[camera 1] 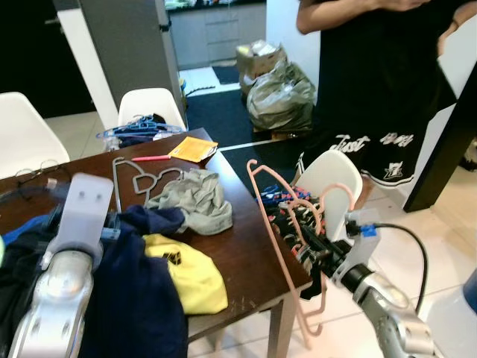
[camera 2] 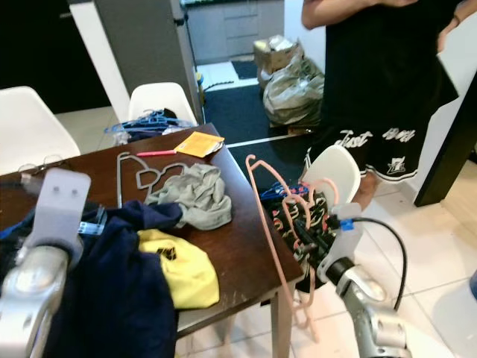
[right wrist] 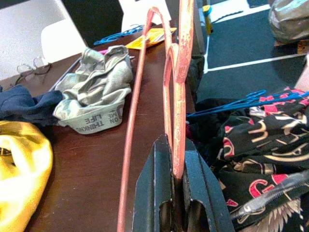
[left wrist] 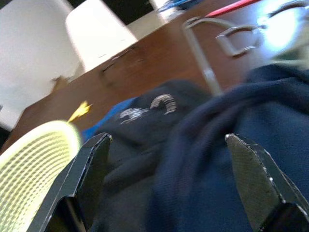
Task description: Hang hanger
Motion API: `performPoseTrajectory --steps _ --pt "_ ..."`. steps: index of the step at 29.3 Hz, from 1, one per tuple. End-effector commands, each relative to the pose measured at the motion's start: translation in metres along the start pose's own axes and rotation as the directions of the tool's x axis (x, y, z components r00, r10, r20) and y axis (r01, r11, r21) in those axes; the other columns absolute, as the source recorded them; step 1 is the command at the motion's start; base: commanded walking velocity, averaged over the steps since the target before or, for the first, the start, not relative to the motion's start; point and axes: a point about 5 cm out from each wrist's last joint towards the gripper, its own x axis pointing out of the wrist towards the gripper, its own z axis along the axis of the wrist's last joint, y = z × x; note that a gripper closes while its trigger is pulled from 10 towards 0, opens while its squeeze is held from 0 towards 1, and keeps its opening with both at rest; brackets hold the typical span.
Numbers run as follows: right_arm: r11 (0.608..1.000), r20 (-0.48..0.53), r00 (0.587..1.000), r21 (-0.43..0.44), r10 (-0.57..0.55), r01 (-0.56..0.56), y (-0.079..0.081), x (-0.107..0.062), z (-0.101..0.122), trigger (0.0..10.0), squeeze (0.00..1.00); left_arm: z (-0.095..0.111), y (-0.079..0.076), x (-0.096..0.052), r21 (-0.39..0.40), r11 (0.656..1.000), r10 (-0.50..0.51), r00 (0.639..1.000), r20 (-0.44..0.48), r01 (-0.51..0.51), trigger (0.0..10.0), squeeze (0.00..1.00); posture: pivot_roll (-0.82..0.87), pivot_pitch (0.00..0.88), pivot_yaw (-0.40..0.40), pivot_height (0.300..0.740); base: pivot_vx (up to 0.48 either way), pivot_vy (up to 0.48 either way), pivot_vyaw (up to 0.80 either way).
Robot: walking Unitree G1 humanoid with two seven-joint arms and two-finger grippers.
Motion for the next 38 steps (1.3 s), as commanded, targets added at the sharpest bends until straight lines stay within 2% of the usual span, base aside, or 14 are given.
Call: performPoseTrajectory --steps 1,2,4,5,9,11,13,14,17,33,35,36,37,38 --pt "1.000 -0.042 0.999 0.022 -0.001 0.002 0.001 0.001 -0.009 10.0 0.00 -0.006 0.008 -0.003 -0.013 0.998 0.058 0.998 -0.033 -0.058 10.0 1.00 0.02 0.000 0.059 0.731 0.000 0.000 0.00" --pt "1.000 -0.043 0.999 0.024 0.002 -0.001 0.001 0.001 -0.009 10.0 0.00 -0.020 0.011 -0.007 -0.053 0.995 0.073 0.992 -0.103 -0.079 10.0 0.16 0.02 0.000 0.058 0.731 0.000 0.000 0.00" --pt "1.000 -0.043 0.999 0.024 0.002 -0.001 0.001 0.001 -0.009 10.0 0.00 -0.020 0.011 -0.007 -0.053 0.995 0.073 0.992 -0.103 -0.079 10.0 0.16 0.02 0.000 0.058 0.731 0.000 0.000 0.00" --pt "1.000 -0.043 0.999 0.026 0.004 -0.003 0.001 0.002 -0.008 10.0 0.00 -0.035 0.013 -0.009 -0.094 0.991 0.082 0.981 -0.173 -0.099 10.0 0.00 0.02 0.000 0.057 0.731 0.000 0.000 0.00" --pt "1.000 -0.041 0.999 0.029 0.007 -0.005 0.001 0.002 -0.007 10.0 0.00 -0.056 0.015 -0.011 -0.154 0.979 0.090 0.959 -0.268 -0.135 10.0 0.00 0.01 0.000 0.058 0.731 0.000 0.000 0.00" --pt "1.000 -0.041 0.999 0.029 0.007 -0.005 0.001 0.002 -0.007 10.0 0.00 -0.056 0.015 -0.011 -0.154 0.979 0.090 0.959 -0.268 -0.135 10.0 0.00 0.01 0.000 0.058 0.731 0.000 0.000 0.00" --pt "1.000 -0.039 0.999 0.029 0.006 -0.005 0.000 0.002 -0.006 10.0 0.00 -0.061 0.013 -0.010 -0.194 0.971 0.076 0.953 -0.294 -0.137 10.0 0.00 0.01 0.000 0.057 0.731 0.000 0.000 0.00" --pt "1.000 -0.037 0.999 0.029 0.004 -0.003 0.000 0.002 -0.006 10.0 0.00 -0.064 0.009 -0.008 -0.264 0.957 0.041 0.953 -0.299 -0.124 10.0 0.00 0.01 0.000 0.059 0.731 0.000 0.000 0.00" --pt "1.000 -0.034 0.999 0.027 -0.002 0.003 -0.001 0.000 -0.005 10.0 0.00 -0.073 0.010 -0.008 -0.313 0.939 0.038 0.948 -0.315 -0.141 10.0 0.00 0.00 0.000 0.060 0.731 0.000 0.000 0.00" --pt "1.000 -0.039 0.999 0.025 -0.007 0.008 -0.003 -0.002 -0.005 10.0 0.00 -0.109 0.013 -0.016 -0.366 0.903 0.046 0.898 -0.438 -0.225 10.0 0.00 -0.01 0.000 0.056 0.731 0.000 0.000 0.00" --pt "1.000 -0.040 0.999 0.026 -0.008 0.009 -0.003 -0.002 -0.006 10.0 0.00 -0.117 0.014 -0.017 -0.393 0.887 0.041 0.887 -0.459 -0.244 10.0 0.00 -0.01 0.000 0.057 0.731 0.000 0.000 0.00" --pt "1.000 -0.040 0.999 0.026 -0.009 0.010 -0.003 -0.002 -0.006 10.0 0.00 -0.123 0.013 -0.017 -0.443 0.858 0.024 0.882 -0.471 -0.260 10.0 0.00 -0.01 0.000 0.057 0.731 0.000 0.000 0.00" --pt "1.000 -0.040 0.999 0.026 -0.009 0.010 -0.003 -0.002 -0.006 10.0 0.00 -0.123 0.013 -0.017 -0.443 0.858 0.024 0.882 -0.471 -0.260 10.0 0.00 -0.01 0.000 0.057 0.731 0.000 0.000 0.00" --pt "1.000 -0.040 0.999 0.027 -0.009 0.010 -0.003 -0.002 -0.006 10.0 0.00 -0.127 0.012 -0.014 -0.517 0.813 -0.008 0.882 -0.471 -0.268 10.0 0.00 -0.01 0.000 0.055 0.731 0.000 0.000 0.00"
